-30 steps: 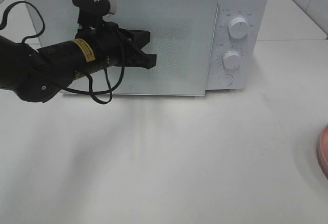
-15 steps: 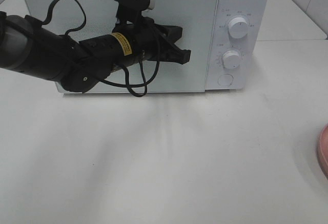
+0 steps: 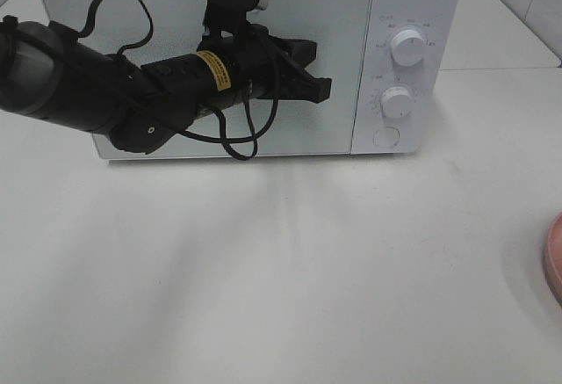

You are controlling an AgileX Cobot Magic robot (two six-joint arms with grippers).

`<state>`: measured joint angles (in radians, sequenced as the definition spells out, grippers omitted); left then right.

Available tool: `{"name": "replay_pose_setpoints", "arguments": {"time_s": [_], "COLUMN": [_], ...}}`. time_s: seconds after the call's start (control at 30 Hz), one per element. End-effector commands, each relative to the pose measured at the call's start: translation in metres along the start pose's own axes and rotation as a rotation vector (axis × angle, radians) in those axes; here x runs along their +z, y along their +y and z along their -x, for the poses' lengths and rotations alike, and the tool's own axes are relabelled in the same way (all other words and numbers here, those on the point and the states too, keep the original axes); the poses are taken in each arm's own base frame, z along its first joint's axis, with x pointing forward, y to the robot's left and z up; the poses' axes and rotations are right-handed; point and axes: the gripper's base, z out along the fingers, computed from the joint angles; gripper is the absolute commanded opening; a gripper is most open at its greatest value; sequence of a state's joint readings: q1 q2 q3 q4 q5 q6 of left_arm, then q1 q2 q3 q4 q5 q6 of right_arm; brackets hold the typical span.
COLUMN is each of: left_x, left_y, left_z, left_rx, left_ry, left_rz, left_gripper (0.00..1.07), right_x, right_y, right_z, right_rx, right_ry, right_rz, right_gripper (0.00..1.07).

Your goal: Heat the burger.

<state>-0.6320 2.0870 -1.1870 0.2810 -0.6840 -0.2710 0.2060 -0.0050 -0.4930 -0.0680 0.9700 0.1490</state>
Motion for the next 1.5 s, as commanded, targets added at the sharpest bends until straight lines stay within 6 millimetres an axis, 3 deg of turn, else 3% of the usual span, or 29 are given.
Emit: {"name": "replay_pose_setpoints", "arguments": {"time_s": [0.03, 0.17, 0.23, 0.43, 0.5, 0.6, 0.67, 0.7, 0.77, 1.07, 1.23, 1.5], "left_x": [-0.013, -0.029, -0.049, -0.083, -0.108, -0.113, -0.128, -0.128, -0.141, -0.161, -0.192, -0.216], "left_y": [0.000, -0.008, -0.015, -0.017, -0.014, -0.012, -0.007, -0.007, -0.002, 0.007, 0.011, 0.020], "left_z": [0.017, 0.023, 0.023, 0.028, 0.031, 0.034, 0.039, 0.039, 0.044, 0.037, 0.023, 0.023], "left_rx": [-0.029, -0.006, 0.007, 0.023, 0.046, 0.053, 0.071, 0.071, 0.079, 0.051, -0.072, -0.151], "left_ry": [-0.016, 0.003, 0.037, 0.128, 0.258, 0.280, 0.379, 0.379, 0.465, 0.663, 0.977, 1.134], "left_rz": [-0.059, -0.111, -0.148, -0.091, 0.008, 0.032, 0.122, 0.122, 0.203, 0.345, 0.522, 0.632], "left_gripper": [0.00, 0.00, 0.00, 0.00, 0.09, 0.14, 0.43, 0.43, 1.02, 0.98, 0.98, 0.98], "right_x": [-0.004, -0.004, -0.004, -0.004, -0.004, -0.004, -0.004, -0.004, -0.004, -0.004, -0.004, -0.004], "right_y": [0.000, 0.000, 0.000, 0.000, 0.000, 0.000, 0.000, 0.000, 0.000, 0.000, 0.000, 0.000], "right_z": [-0.001, -0.001, -0.001, -0.001, -0.001, -0.001, -0.001, -0.001, -0.001, -0.001, -0.001, -0.001], "right_rx": [0.011, 0.011, 0.011, 0.011, 0.011, 0.011, 0.011, 0.011, 0.011, 0.011, 0.011, 0.011], "right_ry": [-0.037, -0.037, -0.037, -0.037, -0.037, -0.037, -0.037, -0.037, -0.037, -0.037, -0.037, -0.037], "right_rz": [0.003, 0.003, 0.003, 0.003, 0.003, 0.003, 0.003, 0.003, 0.003, 0.003, 0.003, 0.003], "right_gripper": [0.75, 0.75, 0.75, 0.75, 0.75, 0.75, 0.75, 0.75, 0.75, 0.75, 0.75, 0.75]}}
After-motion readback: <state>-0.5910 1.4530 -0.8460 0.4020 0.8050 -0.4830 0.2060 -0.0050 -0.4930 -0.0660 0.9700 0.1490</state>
